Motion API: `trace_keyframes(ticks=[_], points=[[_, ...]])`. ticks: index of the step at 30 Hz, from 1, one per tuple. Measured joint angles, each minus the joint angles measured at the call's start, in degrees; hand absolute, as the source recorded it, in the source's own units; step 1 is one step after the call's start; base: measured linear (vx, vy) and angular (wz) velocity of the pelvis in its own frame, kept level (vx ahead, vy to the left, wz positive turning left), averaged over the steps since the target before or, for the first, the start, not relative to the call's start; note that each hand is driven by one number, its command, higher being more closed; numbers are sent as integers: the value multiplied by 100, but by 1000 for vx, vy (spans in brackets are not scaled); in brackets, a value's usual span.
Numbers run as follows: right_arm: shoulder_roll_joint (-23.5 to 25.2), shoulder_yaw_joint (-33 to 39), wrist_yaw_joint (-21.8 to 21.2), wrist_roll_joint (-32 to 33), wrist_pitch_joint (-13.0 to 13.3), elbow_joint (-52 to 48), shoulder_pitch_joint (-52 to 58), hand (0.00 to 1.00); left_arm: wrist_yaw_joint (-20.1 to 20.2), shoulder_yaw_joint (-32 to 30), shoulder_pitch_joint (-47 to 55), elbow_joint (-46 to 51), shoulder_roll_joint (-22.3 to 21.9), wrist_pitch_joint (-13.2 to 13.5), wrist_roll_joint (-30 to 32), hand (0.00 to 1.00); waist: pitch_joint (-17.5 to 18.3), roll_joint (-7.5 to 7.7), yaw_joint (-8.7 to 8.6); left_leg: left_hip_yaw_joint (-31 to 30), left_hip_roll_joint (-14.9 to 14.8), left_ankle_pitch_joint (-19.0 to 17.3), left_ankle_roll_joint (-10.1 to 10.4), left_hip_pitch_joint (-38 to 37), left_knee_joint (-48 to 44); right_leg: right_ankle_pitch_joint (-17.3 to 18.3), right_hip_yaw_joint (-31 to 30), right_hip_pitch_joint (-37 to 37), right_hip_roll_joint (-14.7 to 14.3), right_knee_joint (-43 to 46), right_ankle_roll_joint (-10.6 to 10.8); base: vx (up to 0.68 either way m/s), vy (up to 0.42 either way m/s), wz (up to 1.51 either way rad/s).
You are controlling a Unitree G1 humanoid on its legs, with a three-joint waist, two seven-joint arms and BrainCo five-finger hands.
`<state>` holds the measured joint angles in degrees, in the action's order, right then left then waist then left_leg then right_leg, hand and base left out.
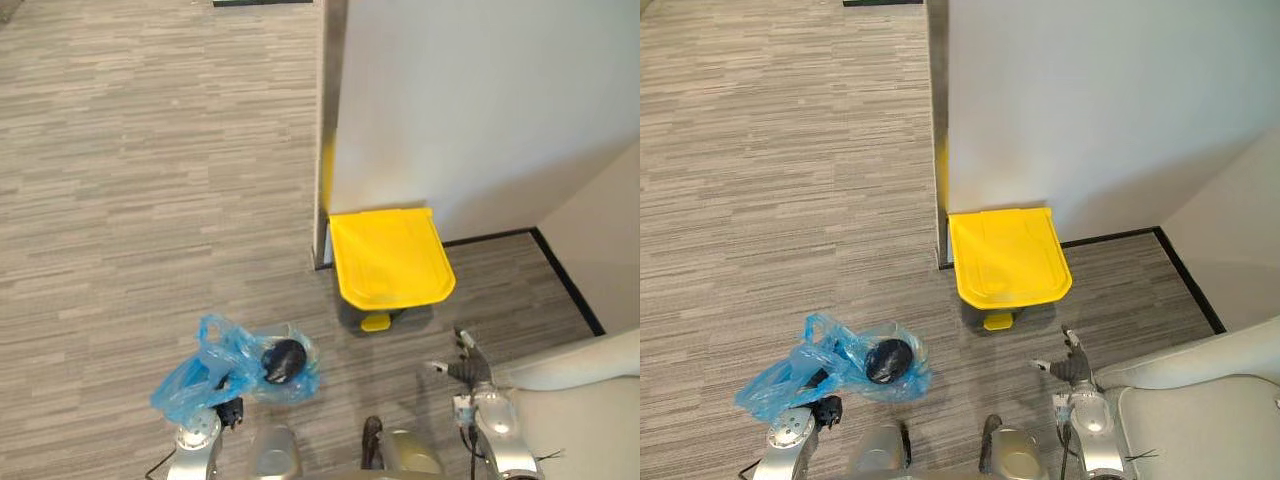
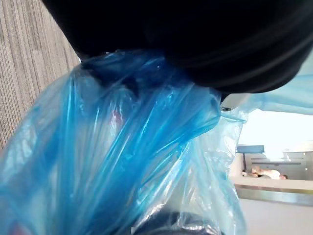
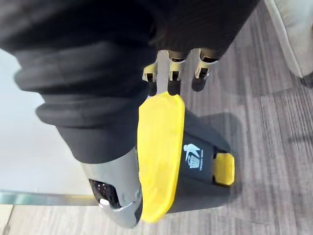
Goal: Gather rubbish on tea table into small bin, then transfer packed bag to large trash can.
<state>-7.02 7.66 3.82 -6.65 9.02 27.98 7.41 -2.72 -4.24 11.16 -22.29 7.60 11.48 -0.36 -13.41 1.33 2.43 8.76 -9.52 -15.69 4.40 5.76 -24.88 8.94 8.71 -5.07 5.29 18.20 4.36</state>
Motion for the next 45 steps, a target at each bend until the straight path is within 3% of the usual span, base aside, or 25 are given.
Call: trace_keyframes(ticks=[4,12,17,22,25,27,28,29,31,32,33,34,36,37,38,39,40,41,43,45], points=[[-27,377,80,60,-9,110,39,0,-6,19,18,-1,12,0,12,100,2,-72,-16,131,221,33,-56,-267,168,-97,-166,304,152,-439,143,114,132,-10],[-114,533,108,89,-39,496,55,0,-13,-5,31,-78,63,1,112,100,131,-238,-83,572,181,33,-57,-651,503,-116,-558,329,49,-548,136,74,4,-29],[-277,530,108,164,-60,840,-53,0,-21,-46,69,-236,61,0,107,100,233,-369,-164,914,137,33,-57,-812,616,-338,-908,292,-20,-784,132,46,25,-48],[-398,397,120,161,-73,1005,-247,0,-4,-30,62,-310,35,1,100,100,238,-378,-177,1088,141,33,-57,-844,589,-687,-1066,260,-18,-1080,191,18,36,-40],[-425,228,125,162,-77,1100,-461,0,-5,-28,61,-299,35,5,96,100,241,-375,-172,1087,156,-33,-159,-753,458,-705,-1042,-9,-8,-720,207,-20,47,-19],[-428,195,136,162,-86,1129,-597,0,-5,0,53,-296,35,3,94,100,225,-393,-182,963,175,-162,-315,-708,403,-628,-926,-468,30,253,257,-75,70,7],[-453,205,155,163,-86,1111,-638,0,-4,30,12,-268,31,4,94,100,182,-403,-215,796,228,-362,-489,-896,491,-560,-547,-900,184,1348,333,-52,88,37],[-451,240,163,162,-84,1127,-650,0,-31,42,-44,-231,87,11,81,100,61,-435,-278,559,279,-740,-535,-1099,506,-72,-240,-1310,287,2050,344,-43,84,34],[-428,258,172,163,-95,1117,-643,0,-112,86,-72,-268,204,-17,71,100,-32,-339,-215,498,315,-1012,-606,-1160,68,104,-44,-1532,384,1853,251,-12,25,21],[-457,310,226,169,-97,1119,-646,0,-116,186,-120,-327,291,-21,73,100,-71,-336,-206,419,306,-1223,-633,-1150,-231,-16,159,-1702,387,1200,329,58,-31,48],[-492,358,263,192,-112,1127,-704,0,-122,190,-263,-430,354,-21,72,100,-211,-286,-267,276,355,-1353,-660,-1151,-472,-377,318,-1800,454,233,491,73,-38,63],[-490,360,276,208,-131,1130,-759,0,-133,182,-373,-503,431,-20,71,100,-311,-200,-316,215,425,-1374,-671,-1128,-613,-428,428,-1881,589,-89,568,69,-87,94],[-550,357,286,224,-169,1217,-805,0,-197,160,-613,-703,585,-28,72,100,-502,-118,-402,-13,459,-1639,-478,-1211,-975,-427,728,-1910,724,-344,572,137,-151,104],[-613,356,281,259,-182,1342,-814,0,-263,129,-594,-710,614,-27,64,100,-510,-114,-406,-216,418,-1849,-377,-1404,-1045,-652,567,-1747,615,-305,346,302,-178,72],[-658,356,280,277,-191,1346,-821,0,-274,129,-605,-710,590,-31,59,100,-540,-189,-419,-280,377,-1883,-360,-1438,-1049,-658,529,-1740,585,-226,351,416,-217,63],[-775,422,269,383,-199,1350,-797,0,-265,135,-585,-707,565,-24,40,100,-513,-471,-373,-433,179,-1984,-340,-1510,-928,-583,495,-1940,474,387,322,363,-167,59],[-733,606,260,408,-212,1325,-772,0,-275,129,-580,-712,598,-20,23,100,-521,-494,-409,-599,153,-2001,-317,-1703,-639,-421,97,-2103,447,1077,102,370,-188,78],[-725,692,256,412,-250,1324,-705,0,-286,124,-557,-713,588,-19,-8,100,-513,-492,-453,-720,130,-1987,-288,-1831,-490,-310,43,-2082,451,1271,172,395,-196,64],[-682,960,268,437,-321,1327,-689,0,-360,64,-477,-762,440,-19,-66,100,-448,-665,-461,-718,-233,-1769,5,-1963,-491,118,266,-2146,282,1816,84,418,-190,21],[-644,976,251,460,-305,1296,-757,0,-346,114,-461,-859,386,-20,-128,100,-425,-637,-459,-724,-401,-1398,132,-1911,-522,273,379,-2155,132,1851,-41,412,-216,-20]])
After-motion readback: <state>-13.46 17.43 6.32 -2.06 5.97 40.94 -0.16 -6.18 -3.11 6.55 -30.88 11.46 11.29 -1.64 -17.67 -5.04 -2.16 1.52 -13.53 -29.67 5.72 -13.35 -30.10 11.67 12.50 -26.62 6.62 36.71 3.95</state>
